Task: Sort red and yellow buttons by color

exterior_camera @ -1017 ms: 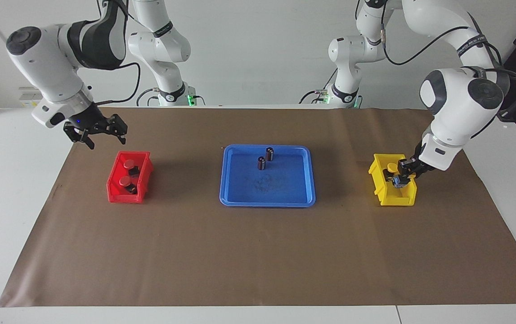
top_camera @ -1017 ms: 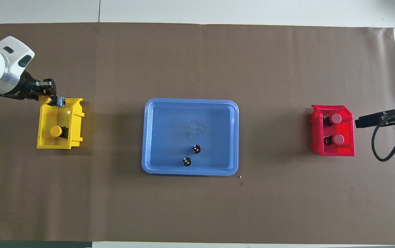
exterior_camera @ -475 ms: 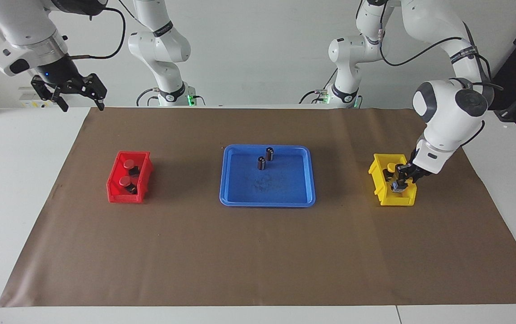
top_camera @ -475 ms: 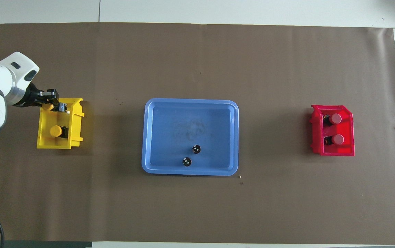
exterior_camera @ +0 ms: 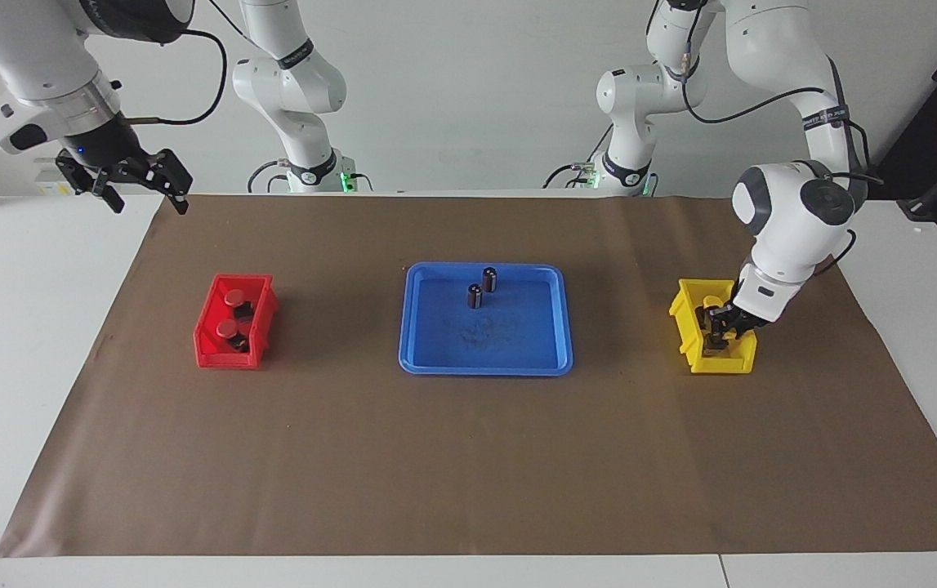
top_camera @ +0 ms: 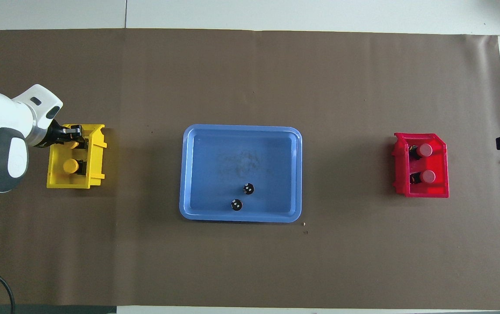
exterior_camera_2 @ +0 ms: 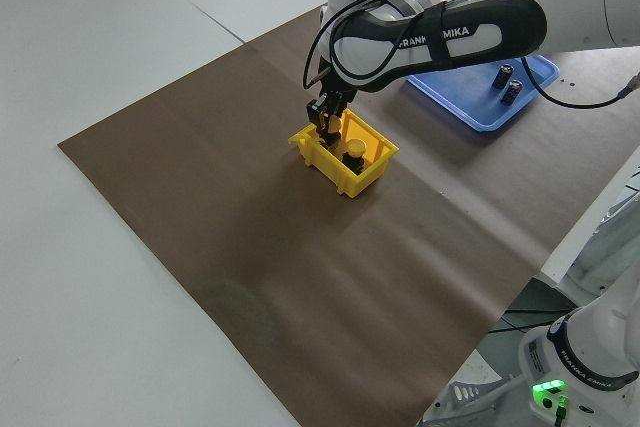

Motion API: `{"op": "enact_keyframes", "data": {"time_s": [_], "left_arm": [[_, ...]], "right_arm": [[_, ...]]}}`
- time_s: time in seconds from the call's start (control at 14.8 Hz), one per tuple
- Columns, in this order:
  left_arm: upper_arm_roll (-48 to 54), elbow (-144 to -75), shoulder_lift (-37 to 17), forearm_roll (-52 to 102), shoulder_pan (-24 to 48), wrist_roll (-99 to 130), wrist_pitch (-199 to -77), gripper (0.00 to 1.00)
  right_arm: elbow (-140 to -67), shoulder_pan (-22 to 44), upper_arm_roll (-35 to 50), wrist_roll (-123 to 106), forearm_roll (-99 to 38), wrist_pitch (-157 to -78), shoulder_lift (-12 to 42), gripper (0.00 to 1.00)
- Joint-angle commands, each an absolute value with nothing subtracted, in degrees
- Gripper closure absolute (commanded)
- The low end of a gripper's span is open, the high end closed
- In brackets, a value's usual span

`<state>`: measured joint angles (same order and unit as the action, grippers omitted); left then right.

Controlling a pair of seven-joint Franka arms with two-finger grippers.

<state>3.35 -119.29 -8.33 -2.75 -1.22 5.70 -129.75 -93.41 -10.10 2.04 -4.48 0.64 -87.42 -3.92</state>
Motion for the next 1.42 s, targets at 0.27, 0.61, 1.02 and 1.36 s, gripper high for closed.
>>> {"op": "enact_keyframes", "data": {"time_s": [0.27, 0.61, 1.02, 1.36], "left_arm": [[3.69, -120.59, -7.56, -4.31, -2.02, 4.31, -131.13, 0.54], [3.69, -118.84, -7.56, -5.0, -2.02, 3.96, -128.5, 0.43], [3.78, -110.76, -6.77, -5.54, -1.85, 1.51, -117.8, 0.0], [4.39, -99.68, -3.97, -2.39, -0.97, -7.03, -103.02, 0.0]], "right_arm": [[-93.78, -10.72, 2.64, -3.25, 1.14, -87.98, -3.96, 0.01], [-93.69, -10.72, 2.72, -3.25, 1.14, -87.98, -3.96, 0.01], [-93.69, -10.63, 2.72, -3.25, 1.05, -87.98, -3.96, 0.01], [-93.6, -10.63, 2.72, -3.25, 1.05, -87.98, -3.96, 0.01]]}}
